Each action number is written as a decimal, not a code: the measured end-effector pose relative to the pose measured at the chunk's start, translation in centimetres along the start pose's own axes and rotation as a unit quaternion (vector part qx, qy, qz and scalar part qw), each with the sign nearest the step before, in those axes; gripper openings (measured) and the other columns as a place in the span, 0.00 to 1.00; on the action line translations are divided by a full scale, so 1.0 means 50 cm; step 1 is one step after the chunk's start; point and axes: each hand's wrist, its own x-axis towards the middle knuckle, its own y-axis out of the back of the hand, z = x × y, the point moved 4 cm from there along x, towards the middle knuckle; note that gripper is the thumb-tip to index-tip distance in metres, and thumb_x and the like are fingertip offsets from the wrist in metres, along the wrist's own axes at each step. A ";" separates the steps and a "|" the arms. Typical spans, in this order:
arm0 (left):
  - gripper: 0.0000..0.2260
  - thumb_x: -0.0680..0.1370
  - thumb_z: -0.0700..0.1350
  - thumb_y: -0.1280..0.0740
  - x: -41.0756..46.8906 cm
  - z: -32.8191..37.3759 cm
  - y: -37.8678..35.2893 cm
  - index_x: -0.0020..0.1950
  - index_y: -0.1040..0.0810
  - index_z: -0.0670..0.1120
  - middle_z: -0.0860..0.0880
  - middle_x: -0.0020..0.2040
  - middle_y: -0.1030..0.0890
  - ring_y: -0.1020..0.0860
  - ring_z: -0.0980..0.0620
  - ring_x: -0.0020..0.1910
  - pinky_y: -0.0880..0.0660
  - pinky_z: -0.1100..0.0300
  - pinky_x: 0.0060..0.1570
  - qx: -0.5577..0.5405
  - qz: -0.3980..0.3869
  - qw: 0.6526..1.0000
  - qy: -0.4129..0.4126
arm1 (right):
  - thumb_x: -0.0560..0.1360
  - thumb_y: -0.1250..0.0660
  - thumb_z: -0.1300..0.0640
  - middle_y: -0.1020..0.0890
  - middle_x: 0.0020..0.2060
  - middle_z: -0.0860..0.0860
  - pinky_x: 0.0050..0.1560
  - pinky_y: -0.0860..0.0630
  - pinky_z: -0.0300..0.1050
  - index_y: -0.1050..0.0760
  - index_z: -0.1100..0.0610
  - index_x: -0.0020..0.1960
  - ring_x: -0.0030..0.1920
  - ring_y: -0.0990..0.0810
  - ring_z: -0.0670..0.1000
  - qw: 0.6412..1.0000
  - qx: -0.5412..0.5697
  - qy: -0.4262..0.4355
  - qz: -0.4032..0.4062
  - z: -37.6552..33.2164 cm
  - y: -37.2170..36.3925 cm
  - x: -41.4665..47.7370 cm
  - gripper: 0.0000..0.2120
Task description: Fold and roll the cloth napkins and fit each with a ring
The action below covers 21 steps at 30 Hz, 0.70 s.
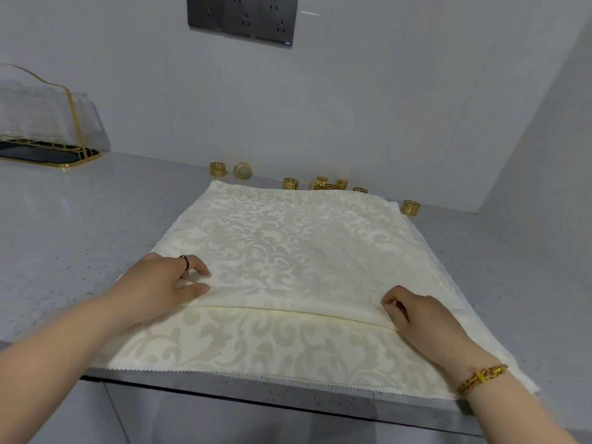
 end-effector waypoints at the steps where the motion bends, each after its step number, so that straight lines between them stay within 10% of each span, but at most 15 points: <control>1: 0.06 0.74 0.55 0.35 0.001 0.001 0.000 0.48 0.31 0.61 0.55 0.45 0.24 0.26 0.55 0.54 0.33 0.66 0.46 0.026 0.005 1.000 -0.003 | 0.79 0.46 0.54 0.27 0.33 0.44 0.32 0.37 0.31 0.31 0.54 0.55 0.33 0.31 0.46 1.000 -0.012 0.005 0.005 0.001 -0.002 0.001 0.09; 7: 0.05 0.70 0.43 0.32 0.004 0.018 0.001 0.39 0.19 0.53 0.72 0.40 0.32 0.28 0.60 0.38 0.33 0.72 0.43 0.083 0.065 0.980 -0.167 | 0.68 0.34 0.69 0.25 0.34 0.48 0.33 0.36 0.33 0.26 0.56 0.41 0.37 0.29 0.47 0.994 -0.037 0.077 0.073 -0.011 -0.002 0.012 0.08; 11: 0.12 0.69 0.49 0.42 -0.019 0.033 -0.006 0.37 0.17 0.54 0.67 0.37 0.24 0.28 0.63 0.44 0.31 0.76 0.34 0.126 0.050 0.964 -0.227 | 0.68 0.44 0.60 0.21 0.32 0.48 0.36 0.32 0.33 0.24 0.56 0.36 0.38 0.31 0.46 0.987 0.003 0.144 0.066 -0.015 -0.011 -0.007 0.10; 17: 0.24 0.64 0.66 0.44 -0.021 0.003 -0.012 0.52 0.22 0.58 0.74 0.47 0.33 0.31 0.70 0.51 0.39 0.79 0.50 0.020 0.025 0.992 -0.119 | 0.73 0.34 0.51 0.30 0.43 0.32 0.50 0.36 0.22 0.25 0.49 0.54 0.45 0.29 0.35 0.993 0.065 0.103 0.002 0.000 0.008 -0.025 0.10; 21: 0.11 0.75 0.47 0.34 0.015 0.008 -0.009 0.45 0.30 0.64 0.70 0.45 0.29 0.27 0.63 0.51 0.37 0.82 0.43 -0.062 0.024 0.997 -0.047 | 0.74 0.34 0.57 0.25 0.41 0.41 0.46 0.34 0.23 0.27 0.45 0.48 0.44 0.28 0.37 0.992 0.127 0.020 0.008 0.012 0.012 0.004 0.08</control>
